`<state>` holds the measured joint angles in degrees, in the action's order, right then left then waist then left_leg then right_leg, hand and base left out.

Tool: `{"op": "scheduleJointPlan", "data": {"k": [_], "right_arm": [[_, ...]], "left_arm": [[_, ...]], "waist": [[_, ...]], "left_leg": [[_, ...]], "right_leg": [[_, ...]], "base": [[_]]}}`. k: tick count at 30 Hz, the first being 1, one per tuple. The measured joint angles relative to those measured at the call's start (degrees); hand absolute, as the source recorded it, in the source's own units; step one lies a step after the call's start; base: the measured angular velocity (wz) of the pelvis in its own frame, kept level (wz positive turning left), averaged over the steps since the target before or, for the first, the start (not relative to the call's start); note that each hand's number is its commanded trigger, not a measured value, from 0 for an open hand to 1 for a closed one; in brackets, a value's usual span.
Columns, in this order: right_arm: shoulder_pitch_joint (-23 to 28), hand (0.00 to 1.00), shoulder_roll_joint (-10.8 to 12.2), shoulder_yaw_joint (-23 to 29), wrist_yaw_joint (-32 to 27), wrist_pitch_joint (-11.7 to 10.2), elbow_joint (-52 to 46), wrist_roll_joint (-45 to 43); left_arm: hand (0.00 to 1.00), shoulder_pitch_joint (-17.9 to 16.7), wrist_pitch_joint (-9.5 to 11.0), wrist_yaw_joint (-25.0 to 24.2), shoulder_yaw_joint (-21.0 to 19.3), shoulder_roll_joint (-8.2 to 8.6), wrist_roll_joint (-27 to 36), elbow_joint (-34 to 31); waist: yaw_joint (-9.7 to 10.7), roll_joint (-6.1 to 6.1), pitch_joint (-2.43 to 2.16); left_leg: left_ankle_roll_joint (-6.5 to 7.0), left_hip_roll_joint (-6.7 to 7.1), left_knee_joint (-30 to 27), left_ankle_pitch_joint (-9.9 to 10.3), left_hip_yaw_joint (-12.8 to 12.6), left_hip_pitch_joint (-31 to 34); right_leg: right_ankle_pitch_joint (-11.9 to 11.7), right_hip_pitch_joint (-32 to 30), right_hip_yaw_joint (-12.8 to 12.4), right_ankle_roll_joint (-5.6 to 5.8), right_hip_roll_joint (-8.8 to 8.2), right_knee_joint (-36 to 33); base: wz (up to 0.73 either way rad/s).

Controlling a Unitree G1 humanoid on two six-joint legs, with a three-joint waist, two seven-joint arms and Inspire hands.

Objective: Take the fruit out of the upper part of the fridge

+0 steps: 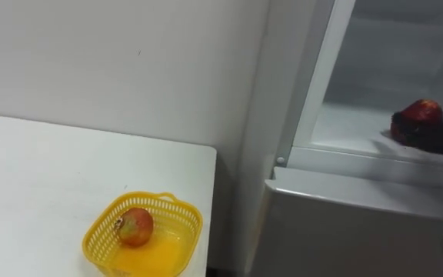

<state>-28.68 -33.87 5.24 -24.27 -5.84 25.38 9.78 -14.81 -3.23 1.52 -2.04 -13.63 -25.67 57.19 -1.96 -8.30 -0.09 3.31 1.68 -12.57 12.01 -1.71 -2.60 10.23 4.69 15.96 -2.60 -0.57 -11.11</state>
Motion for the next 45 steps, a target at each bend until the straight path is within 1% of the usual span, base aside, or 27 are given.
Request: {"op": "scheduleJointPlan", "data": {"k": [3, 6, 9, 11, 15, 18, 20, 24, 28, 35, 40, 45], "right_arm": [[-1.4, 0.0, -0.1, -0.8, 1.2, 0.7, 1.5, 1.3], [-3.3, 0.0, -0.8, -1.8, 2.2, 1.1, 3.7, 1.7], [-3.4, 0.0, -1.8, -2.2, 3.3, 1.7, 3.7, 2.1], [-3.4, 0.0, -2.7, -4.2, 4.7, 2.2, 3.7, 2.2], [-3.4, 0.0, -3.9, -5.7, 6.6, 2.2, 4.2, 4.4], [-3.4, 0.0, -4.4, -5.8, 8.2, 2.3, 5.7, 5.7], [-3.4, 0.0, -4.8, -5.8, 9.1, 2.3, 5.8, 5.9], [-5.0, 0.0, -4.9, -5.8, 10.8, 2.3, 8.2, 6.1], [-5.1, 0.0, -4.9, -5.8, 11.5, 2.2, 9.5, 7.2], [-5.3, 0.0, -4.9, -5.8, 13.6, 2.1, 11.9, 10.7], [-7.3, 0.0, -4.9, -5.6, 15.2, 2.0, 16.2, 11.2], [-8.5, 0.0, -4.9, -5.7, 16.4, 2.0, 18.4, 11.2]], "left_arm": [[0.0, -0.8, -0.3, 0.0, 0.0, -0.16, 0.2, -0.3], [0.0, -1.1, -0.3, -0.1, 0.0, -0.44, 0.2, -0.5], [0.0, -1.6, -0.3, -0.1, -0.1, -0.72, 0.2, -1.1], [0.0, -2.1, -0.4, 0.0, -0.1, -1.07, 0.2, -1.5], [0.0, -2.6, -0.5, 0.1, -0.1, -1.14, 0.2, -1.5], [0.0, -2.6, -0.5, 0.1, -0.1, -1.07, 0.0, -1.6], [0.0, -2.7, -0.5, 0.1, -0.2, -1.05, 0.0, -1.6], [0.0, -2.9, -0.5, 0.2, -0.2, -1.05, 0.0, -1.6], [0.0, -3.2, -0.6, 0.7, -0.2, -1.05, 0.0, -2.1], [0.0, -3.2, -0.6, 0.9, -0.1, -1.07, 0.2, -2.1], [0.0, -3.4, -0.6, 0.8, -0.9, -1.06, 0.2, -2.0], [0.0, -3.2, -0.6, 0.7, -1.3, -1.11, 0.2, -2.0]], "waist": [[-0.1, 0.06, 0.03], [0.1, -0.02, -0.02], [-0.1, -0.28, -0.21], [-0.2, -0.49, -0.36], [-0.4, -0.49, -0.23], [-0.6, -0.58, -0.27], [-1.3, -0.49, -0.21], [-1.5, -0.37, -0.14], [-1.5, -0.46, -0.2], [-1.5, -0.45, -0.18], [-1.4, -0.51, -0.1], [-1.4, -0.49, -0.02]], "left_leg": [[-0.01, 0.0, 0.0, 0.0, 0.2, 0.0], [-0.01, 0.05, -0.1, 0.0, 0.3, 0.1], [0.02, 0.08, -0.1, 0.0, 0.5, 0.0], [0.01, 0.1, -0.2, 0.0, 0.8, -0.2], [0.02, 0.15, -0.1, 0.0, 0.9, -0.9], [0.02, 0.19, -0.1, 0.0, 1.0, -1.0], [0.01, 0.19, -0.1, 0.0, 1.0, -1.1], [0.01, 0.19, -0.1, 0.0, 0.8, -1.2], [0.01, 0.21, -0.1, 0.0, 0.8, -1.2], [0.01, 0.2, -0.1, 0.0, 0.8, -1.3], [0.02, 0.25, -0.1, 0.0, 0.8, -1.7], [0.04, 0.28, -0.1, 0.0, 0.9, -2.0]], "right_leg": [[0.0, 0.0, 0.2, 0.0, -0.04, -0.3], [0.0, 0.1, 1.1, 0.01, -0.19, -0.3], [0.0, 0.2, 1.4, 0.02, -0.23, -0.3], [0.0, 0.5, 1.6, 0.02, -0.23, -0.3], [0.0, 1.3, 1.7, 0.02, -0.26, 0.0], [0.0, 1.7, 1.8, 0.02, -0.25, 0.5], [0.0, 1.8, 1.7, 0.01, -0.24, 0.5], [0.0, 1.9, 1.6, 0.0, -0.22, 0.7], [0.0, 2.2, 1.6, -0.04, -0.13, 1.3], [0.0, 2.3, 1.6, -0.05, -0.11, 1.3], [0.0, 2.9, 1.5, -0.03, -0.08, 1.5], [0.0, 3.2, 1.5, -0.02, -0.08, 1.6]], "base": [[0.01], [0.04], [0.04], [0.06], [0.02], [0.03], [-0.02], [0.0], [0.0], [0.0], [0.0], [0.0]]}}
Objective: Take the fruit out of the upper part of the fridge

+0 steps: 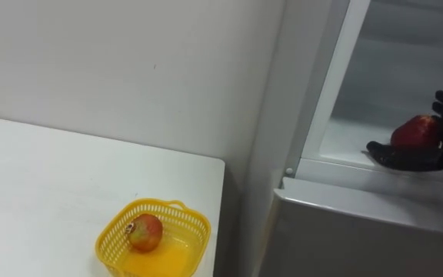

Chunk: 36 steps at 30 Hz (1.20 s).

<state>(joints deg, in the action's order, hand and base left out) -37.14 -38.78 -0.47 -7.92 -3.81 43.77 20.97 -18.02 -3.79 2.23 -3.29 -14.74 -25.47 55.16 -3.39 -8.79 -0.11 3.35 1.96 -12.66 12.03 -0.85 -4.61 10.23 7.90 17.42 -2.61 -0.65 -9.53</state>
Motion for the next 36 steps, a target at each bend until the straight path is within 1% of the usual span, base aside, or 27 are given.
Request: {"op": "scheduleJointPlan", "data": {"k": [4, 8, 11, 14, 19, 20, 21, 22, 23, 27, 29, 36], "right_arm": [[-0.1, 0.0, 0.0, 0.0, 0.7, 0.0, 0.5, 0.1], [-0.2, 0.0, 0.0, 0.0, 1.7, -0.5, 2.9, 3.2], [-1.2, 0.0, -0.1, 0.0, 2.7, -0.5, 4.5, 3.8], [-2.7, 0.0, -0.4, 0.0, 3.9, -0.3, 7.0, 4.0], [-2.8, 0.0, -1.1, 0.0, 5.6, -0.3, 7.6, 5.3], [-2.8, 0.47, -1.3, -0.2, 5.9, -0.3, 7.8, 5.5], [-2.8, 0.76, -1.6, -0.5, 6.4, -0.1, 8.0, 5.4], [-2.8, 0.94, -1.7, -0.5, 6.9, 0.1, 8.1, 5.4], [-2.8, 1.0, -2.0, -0.5, 7.9, 0.2, 8.5, 5.4], [-2.8, 1.0, -2.2, -0.4, 10.0, 0.3, 9.4, 5.3], [-2.8, 1.0, -2.6, -0.4, 10.7, 0.9, 9.4, 5.2], [-2.8, 1.0, -2.8, 0.5, 11.8, 1.0, 9.4, 5.1]], "left_arm": [[0.0, 0.1, 0.0, -0.1, 0.0, 0.0, 0.0, 0.0], [0.0, 0.3, -0.1, 0.0, 0.0, -0.01, 0.0, 0.0], [0.0, 0.3, -0.8, 0.0, 0.0, 0.0, 0.0, 0.0], [0.0, 0.3, -1.2, 0.1, 0.0, -0.04, 0.0, 0.0], [0.0, 0.4, -1.4, 0.3, 0.0, -0.26, 0.1, 0.0], [0.0, 0.4, -1.6, 0.6, 0.1, -0.31, 0.2, 0.0], [0.0, 0.5, -1.9, 0.9, 0.1, -0.33, 0.1, 0.1], [0.0, 0.6, -2.1, 0.9, 0.0, -0.35, 0.1, 0.1], [0.0, 0.7, -2.2, 0.9, 0.0, -0.41, 0.1, 0.2], [0.0, 0.7, -2.4, 0.6, 0.0, -0.5, 0.1, 0.6], [0.0, 0.8, -2.5, 0.2, 0.0, -0.51, 0.1, 0.6], [0.0, 0.9, -2.8, -0.7, 0.0, -0.57, 0.1, 1.2]], "waist": [[0.0, -0.02, 0.0], [0.0, -0.06, 0.02], [0.1, -0.09, 0.02], [0.1, -0.15, 0.0], [0.1, -0.33, -0.01], [0.2, -0.41, -0.03], [0.2, -0.53, -0.07], [0.1, -0.6, -0.09], [0.1, -0.76, -0.09], [0.1, -1.19, -0.27], [0.1, -1.23, -0.26], [0.2, -1.19, -0.23]], "left_leg": [[0.0, 0.0, 0.0, 0.0, 0.0, -0.1], [0.0, 0.03, -0.1, 0.0, 0.1, -0.2], [0.0, 0.05, -0.1, 0.0, 0.2, -0.2], [0.0, 0.09, -0.1, 0.0, 0.2, -0.1], [0.01, 0.17, -0.1, 0.0, 0.4, -0.1], [0.01, 0.18, -0.1, 0.0, 0.5, -0.1], [0.01, 0.19, -0.1, 0.0, 0.5, -0.1], [0.01, 0.19, -0.1, 0.0, 0.5, -0.1], [0.01, 0.19, -0.1, 0.0, 0.5, -0.1], [0.01, 0.21, -0.1, 0.0, 0.8, -0.1], [0.01, 0.23, -0.1, 0.0, 0.9, -0.1], [0.01, 0.23, -0.1, 0.0, 1.0, -0.1]], "right_leg": [[0.0, 0.1, 0.0, 0.0, 0.01, 0.0], [0.0, 0.2, 0.1, 0.0, 0.01, 0.0], [0.0, 0.2, 0.1, 0.0, 0.01, 0.0], [0.0, 0.3, 0.1, 0.01, -0.02, 0.0], [0.0, 0.3, 0.2, 0.05, -0.07, 0.0], [0.0, 0.3, 0.2, 0.05, -0.07, 0.0], [0.0, 0.3, 0.2, 0.05, -0.07, 0.0], [0.0, 0.3, 0.2, 0.05, -0.06, 0.0], [0.0, 0.3, 0.2, 0.05, -0.05, 0.0], [0.0, 0.4, 0.2, 0.05, -0.01, 0.0], [0.0, 0.4, 0.2, 0.05, 0.0, 0.0], [0.0, 0.4, 0.2, 0.05, 0.03, 0.0]], "base": [[0.0], [0.0], [0.0], [0.0], [0.0], [0.0], [0.0], [0.0], [0.0], [0.0], [0.0], [0.0]]}}
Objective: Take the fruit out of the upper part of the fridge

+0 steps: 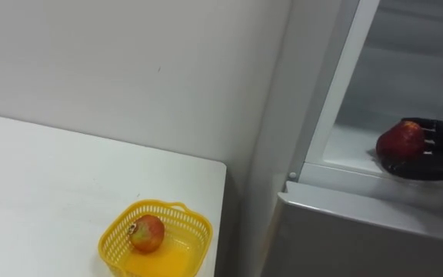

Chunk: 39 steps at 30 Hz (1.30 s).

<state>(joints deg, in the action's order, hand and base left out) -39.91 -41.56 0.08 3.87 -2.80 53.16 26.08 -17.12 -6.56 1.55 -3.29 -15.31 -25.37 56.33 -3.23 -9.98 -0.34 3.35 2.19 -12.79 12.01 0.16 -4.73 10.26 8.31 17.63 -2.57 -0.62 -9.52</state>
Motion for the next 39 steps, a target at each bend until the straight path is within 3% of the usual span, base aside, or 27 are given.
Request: {"op": "scheduleJointPlan", "data": {"k": [18, 29, 35, 39], "right_arm": [[0.0, 1.0, -0.4, 0.0, -0.5, -0.2, 0.0, 0.0], [0.2, 1.0, -0.3, -1.1, -4.4, 0.4, -5.1, 0.2], [3.4, 1.0, 0.8, -1.1, -8.9, 0.9, -13.8, 0.2], [6.9, 1.0, 1.6, -1.1, -13.0, 1.3, -20.5, -1.8]], "left_arm": [[0.0, 0.3, -0.4, 0.0, 0.0, -0.21, 0.1, 0.0], [0.0, 1.4, -0.4, 0.1, 0.0, -0.38, -0.4, -1.3], [0.0, 2.2, -0.4, 1.1, 0.1, -0.43, 0.0, -1.2], [0.0, 3.4, -0.3, 1.7, 0.2, -0.37, 0.1, -1.1]], "waist": [[-0.1, 0.06, 0.31], [-0.3, 2.14, 0.5], [0.0, 2.89, -0.05], [0.1, 2.79, -0.06]], "left_leg": [[0.0, -0.01, 0.1, 0.0, 0.0, 0.0], [0.0, -0.25, 0.1, 0.0, -1.2, 0.0], [-0.07, -0.46, 0.1, -0.1, -1.9, 0.0], [-0.1, -0.53, 0.3, -0.1, -1.9, 0.1]], "right_leg": [[0.0, 0.0, 0.0, 0.02, 0.02, 0.1], [0.0, -0.5, -0.6, -0.04, 0.0, -0.1], [-0.1, -1.0, -1.1, -0.11, 0.13, -0.3], [-0.1, -1.0, -1.2, -0.15, 0.18, -0.3]], "base": [[0.0], [-0.04], [-0.06], [-0.01]]}}
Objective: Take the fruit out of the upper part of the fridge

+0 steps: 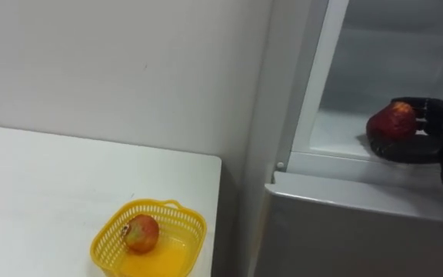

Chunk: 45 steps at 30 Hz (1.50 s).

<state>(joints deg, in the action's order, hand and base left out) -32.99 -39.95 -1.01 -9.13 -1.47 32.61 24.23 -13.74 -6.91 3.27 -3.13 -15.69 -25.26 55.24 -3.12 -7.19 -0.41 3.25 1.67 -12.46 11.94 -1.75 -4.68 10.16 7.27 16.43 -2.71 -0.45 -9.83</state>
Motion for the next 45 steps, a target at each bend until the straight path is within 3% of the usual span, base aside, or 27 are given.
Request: {"op": "scheduleJointPlan", "data": {"k": [7, 10, 14, 20, 25, 30, 34, 35, 36, 39, 43, 45], "right_arm": [[6.3, 1.0, 1.2, 0.2, -5.2, 0.2, -14.7, -11.2], [10.9, 1.0, 3.4, 0.4, -7.0, 0.1, -23.4, -15.4], [18.0, 1.0, 8.5, 3.3, -9.1, 0.0, -34.8, -20.1], [20.0, 1.0, 11.3, 4.6, -12.9, -0.6, -41.6, -22.8], [23.8, 1.0, 12.5, 5.0, -15.2, -4.4, -50.1, -28.6], [28.5, 1.0, 18.2, 2.0, -14.7, -4.9, -56.0, -36.0], [28.7, 1.0, 20.2, -1.1, -11.9, -4.9, -56.7, -40.7], [28.7, 1.0, 20.2, -2.1, -11.3, -4.7, -57.2, -41.6], [28.7, 1.0, 20.1, -3.1, -10.6, -4.8, -58.2, -42.7], [28.6, 1.0, 20.1, -5.8, -9.7, -5.7, -59.2, -44.3], [28.4, 1.0, 20.1, -9.1, -8.2, -7.2, -59.2, -47.4], [28.4, 1.0, 20.1, -9.5, -7.3, -7.4, -59.2, -48.4]], "left_arm": [[0.0, 0.3, 0.1, 0.2, 0.4, 0.04, 0.0, -0.1], [0.0, 0.3, 0.3, 0.6, 1.1, 0.28, -0.1, 0.0], [0.0, 0.2, 0.9, 0.9, 1.1, 0.92, 0.0, 0.2], [0.0, 1.2, 3.5, 2.6, 2.2, 1.81, 0.9, 3.0], [0.0, 1.2, 4.0, 2.7, 2.4, 2.43, 1.0, 4.9], [0.0, 1.4, 4.0, 2.7, 4.6, 2.93, 1.0, 4.9], [0.0, 1.8, 4.0, 2.7, 6.0, 3.4, 0.9, 4.9], [0.0, 2.2, 4.0, 2.4, 6.5, 3.4, 1.0, 4.9], [0.0, 2.9, 4.1, 2.1, 7.1, 3.37, 1.0, 5.0], [0.0, 3.8, 5.1, 1.6, 8.9, 3.23, 1.0, 5.4], [0.0, 5.2, 6.3, 1.2, 9.0, 3.34, 1.0, 6.8], [0.0, 5.2, 6.7, 1.3, 9.0, 3.33, 1.0, 7.5]], "waist": [[0.6, 0.9, 0.25], [1.1, 1.61, 0.09], [1.9, 2.39, -0.16], [2.9, 2.81, 0.02], [3.1, 3.63, 0.35], [2.6, 4.04, 0.42], [2.4, 4.45, 0.28], [2.1, 4.31, -0.1], [1.5, 4.62, 0.04], [0.9, 4.96, -0.09], [-0.5, 4.97, 0.02], [-1.0, 4.65, 0.31]], "left_leg": [[0.04, -0.02, 0.9, 0.0, -0.5, 0.0], [0.04, -0.08, 1.2, 0.0, -0.9, -0.1], [0.03, -0.22, 1.3, 0.0, -1.5, -0.1], [0.03, -0.47, 1.9, 0.0, -2.8, -0.1], [0.03, -0.49, 1.9, 0.1, -3.1, -0.1], [0.0, -0.62, 1.8, 0.1, -3.7, 0.1], [0.02, -0.66, 1.7, 0.1, -4.4, 0.7], [0.02, -0.66, 1.6, 0.1, -4.6, 1.1], [0.03, -0.67, 1.2, 0.1, -4.6, 1.1], [0.02, -0.69, 1.2, 0.1, -4.4, 0.8], [0.0, -0.78, 1.9, 0.1, -4.3, 0.4], [-0.02, -0.77, 1.9, 0.1, -4.1, 0.4]], "right_leg": [[-0.1, -0.5, -0.7, 0.03, 0.08, 0.0], [-0.1, -0.8, -1.1, 0.03, 0.14, 0.0], [-0.1, -1.0, -2.1, 0.05, 0.37, 0.0], [-0.1, -2.1, -3.2, 0.06, 0.42, -0.9], [-0.2, -2.1, -3.6, 0.04, 0.5, -0.9], [-0.2, -2.6, -4.6, -0.02, 0.69, -1.1], [-0.3, -3.6, -5.5, -0.13, 0.78, -1.3], [-0.3, -4.2, -5.6, -0.14, 0.75, -1.6], [-0.3, -4.3, -5.5, -0.18, 0.72, -1.8], [-0.3, -3.9, -5.5, -0.18, 0.73, -1.8], [-0.3, -3.6, -5.4, -0.18, 0.83, -1.9], [-0.3, -3.5, -5.2, -0.19, 0.78, -1.8]], "base": [[-0.04], [-0.05], [-0.08], [-0.11], [-0.05], [-0.06], [-0.12], [-0.05], [-0.05], [0.02], [0.01], [0.04]]}}
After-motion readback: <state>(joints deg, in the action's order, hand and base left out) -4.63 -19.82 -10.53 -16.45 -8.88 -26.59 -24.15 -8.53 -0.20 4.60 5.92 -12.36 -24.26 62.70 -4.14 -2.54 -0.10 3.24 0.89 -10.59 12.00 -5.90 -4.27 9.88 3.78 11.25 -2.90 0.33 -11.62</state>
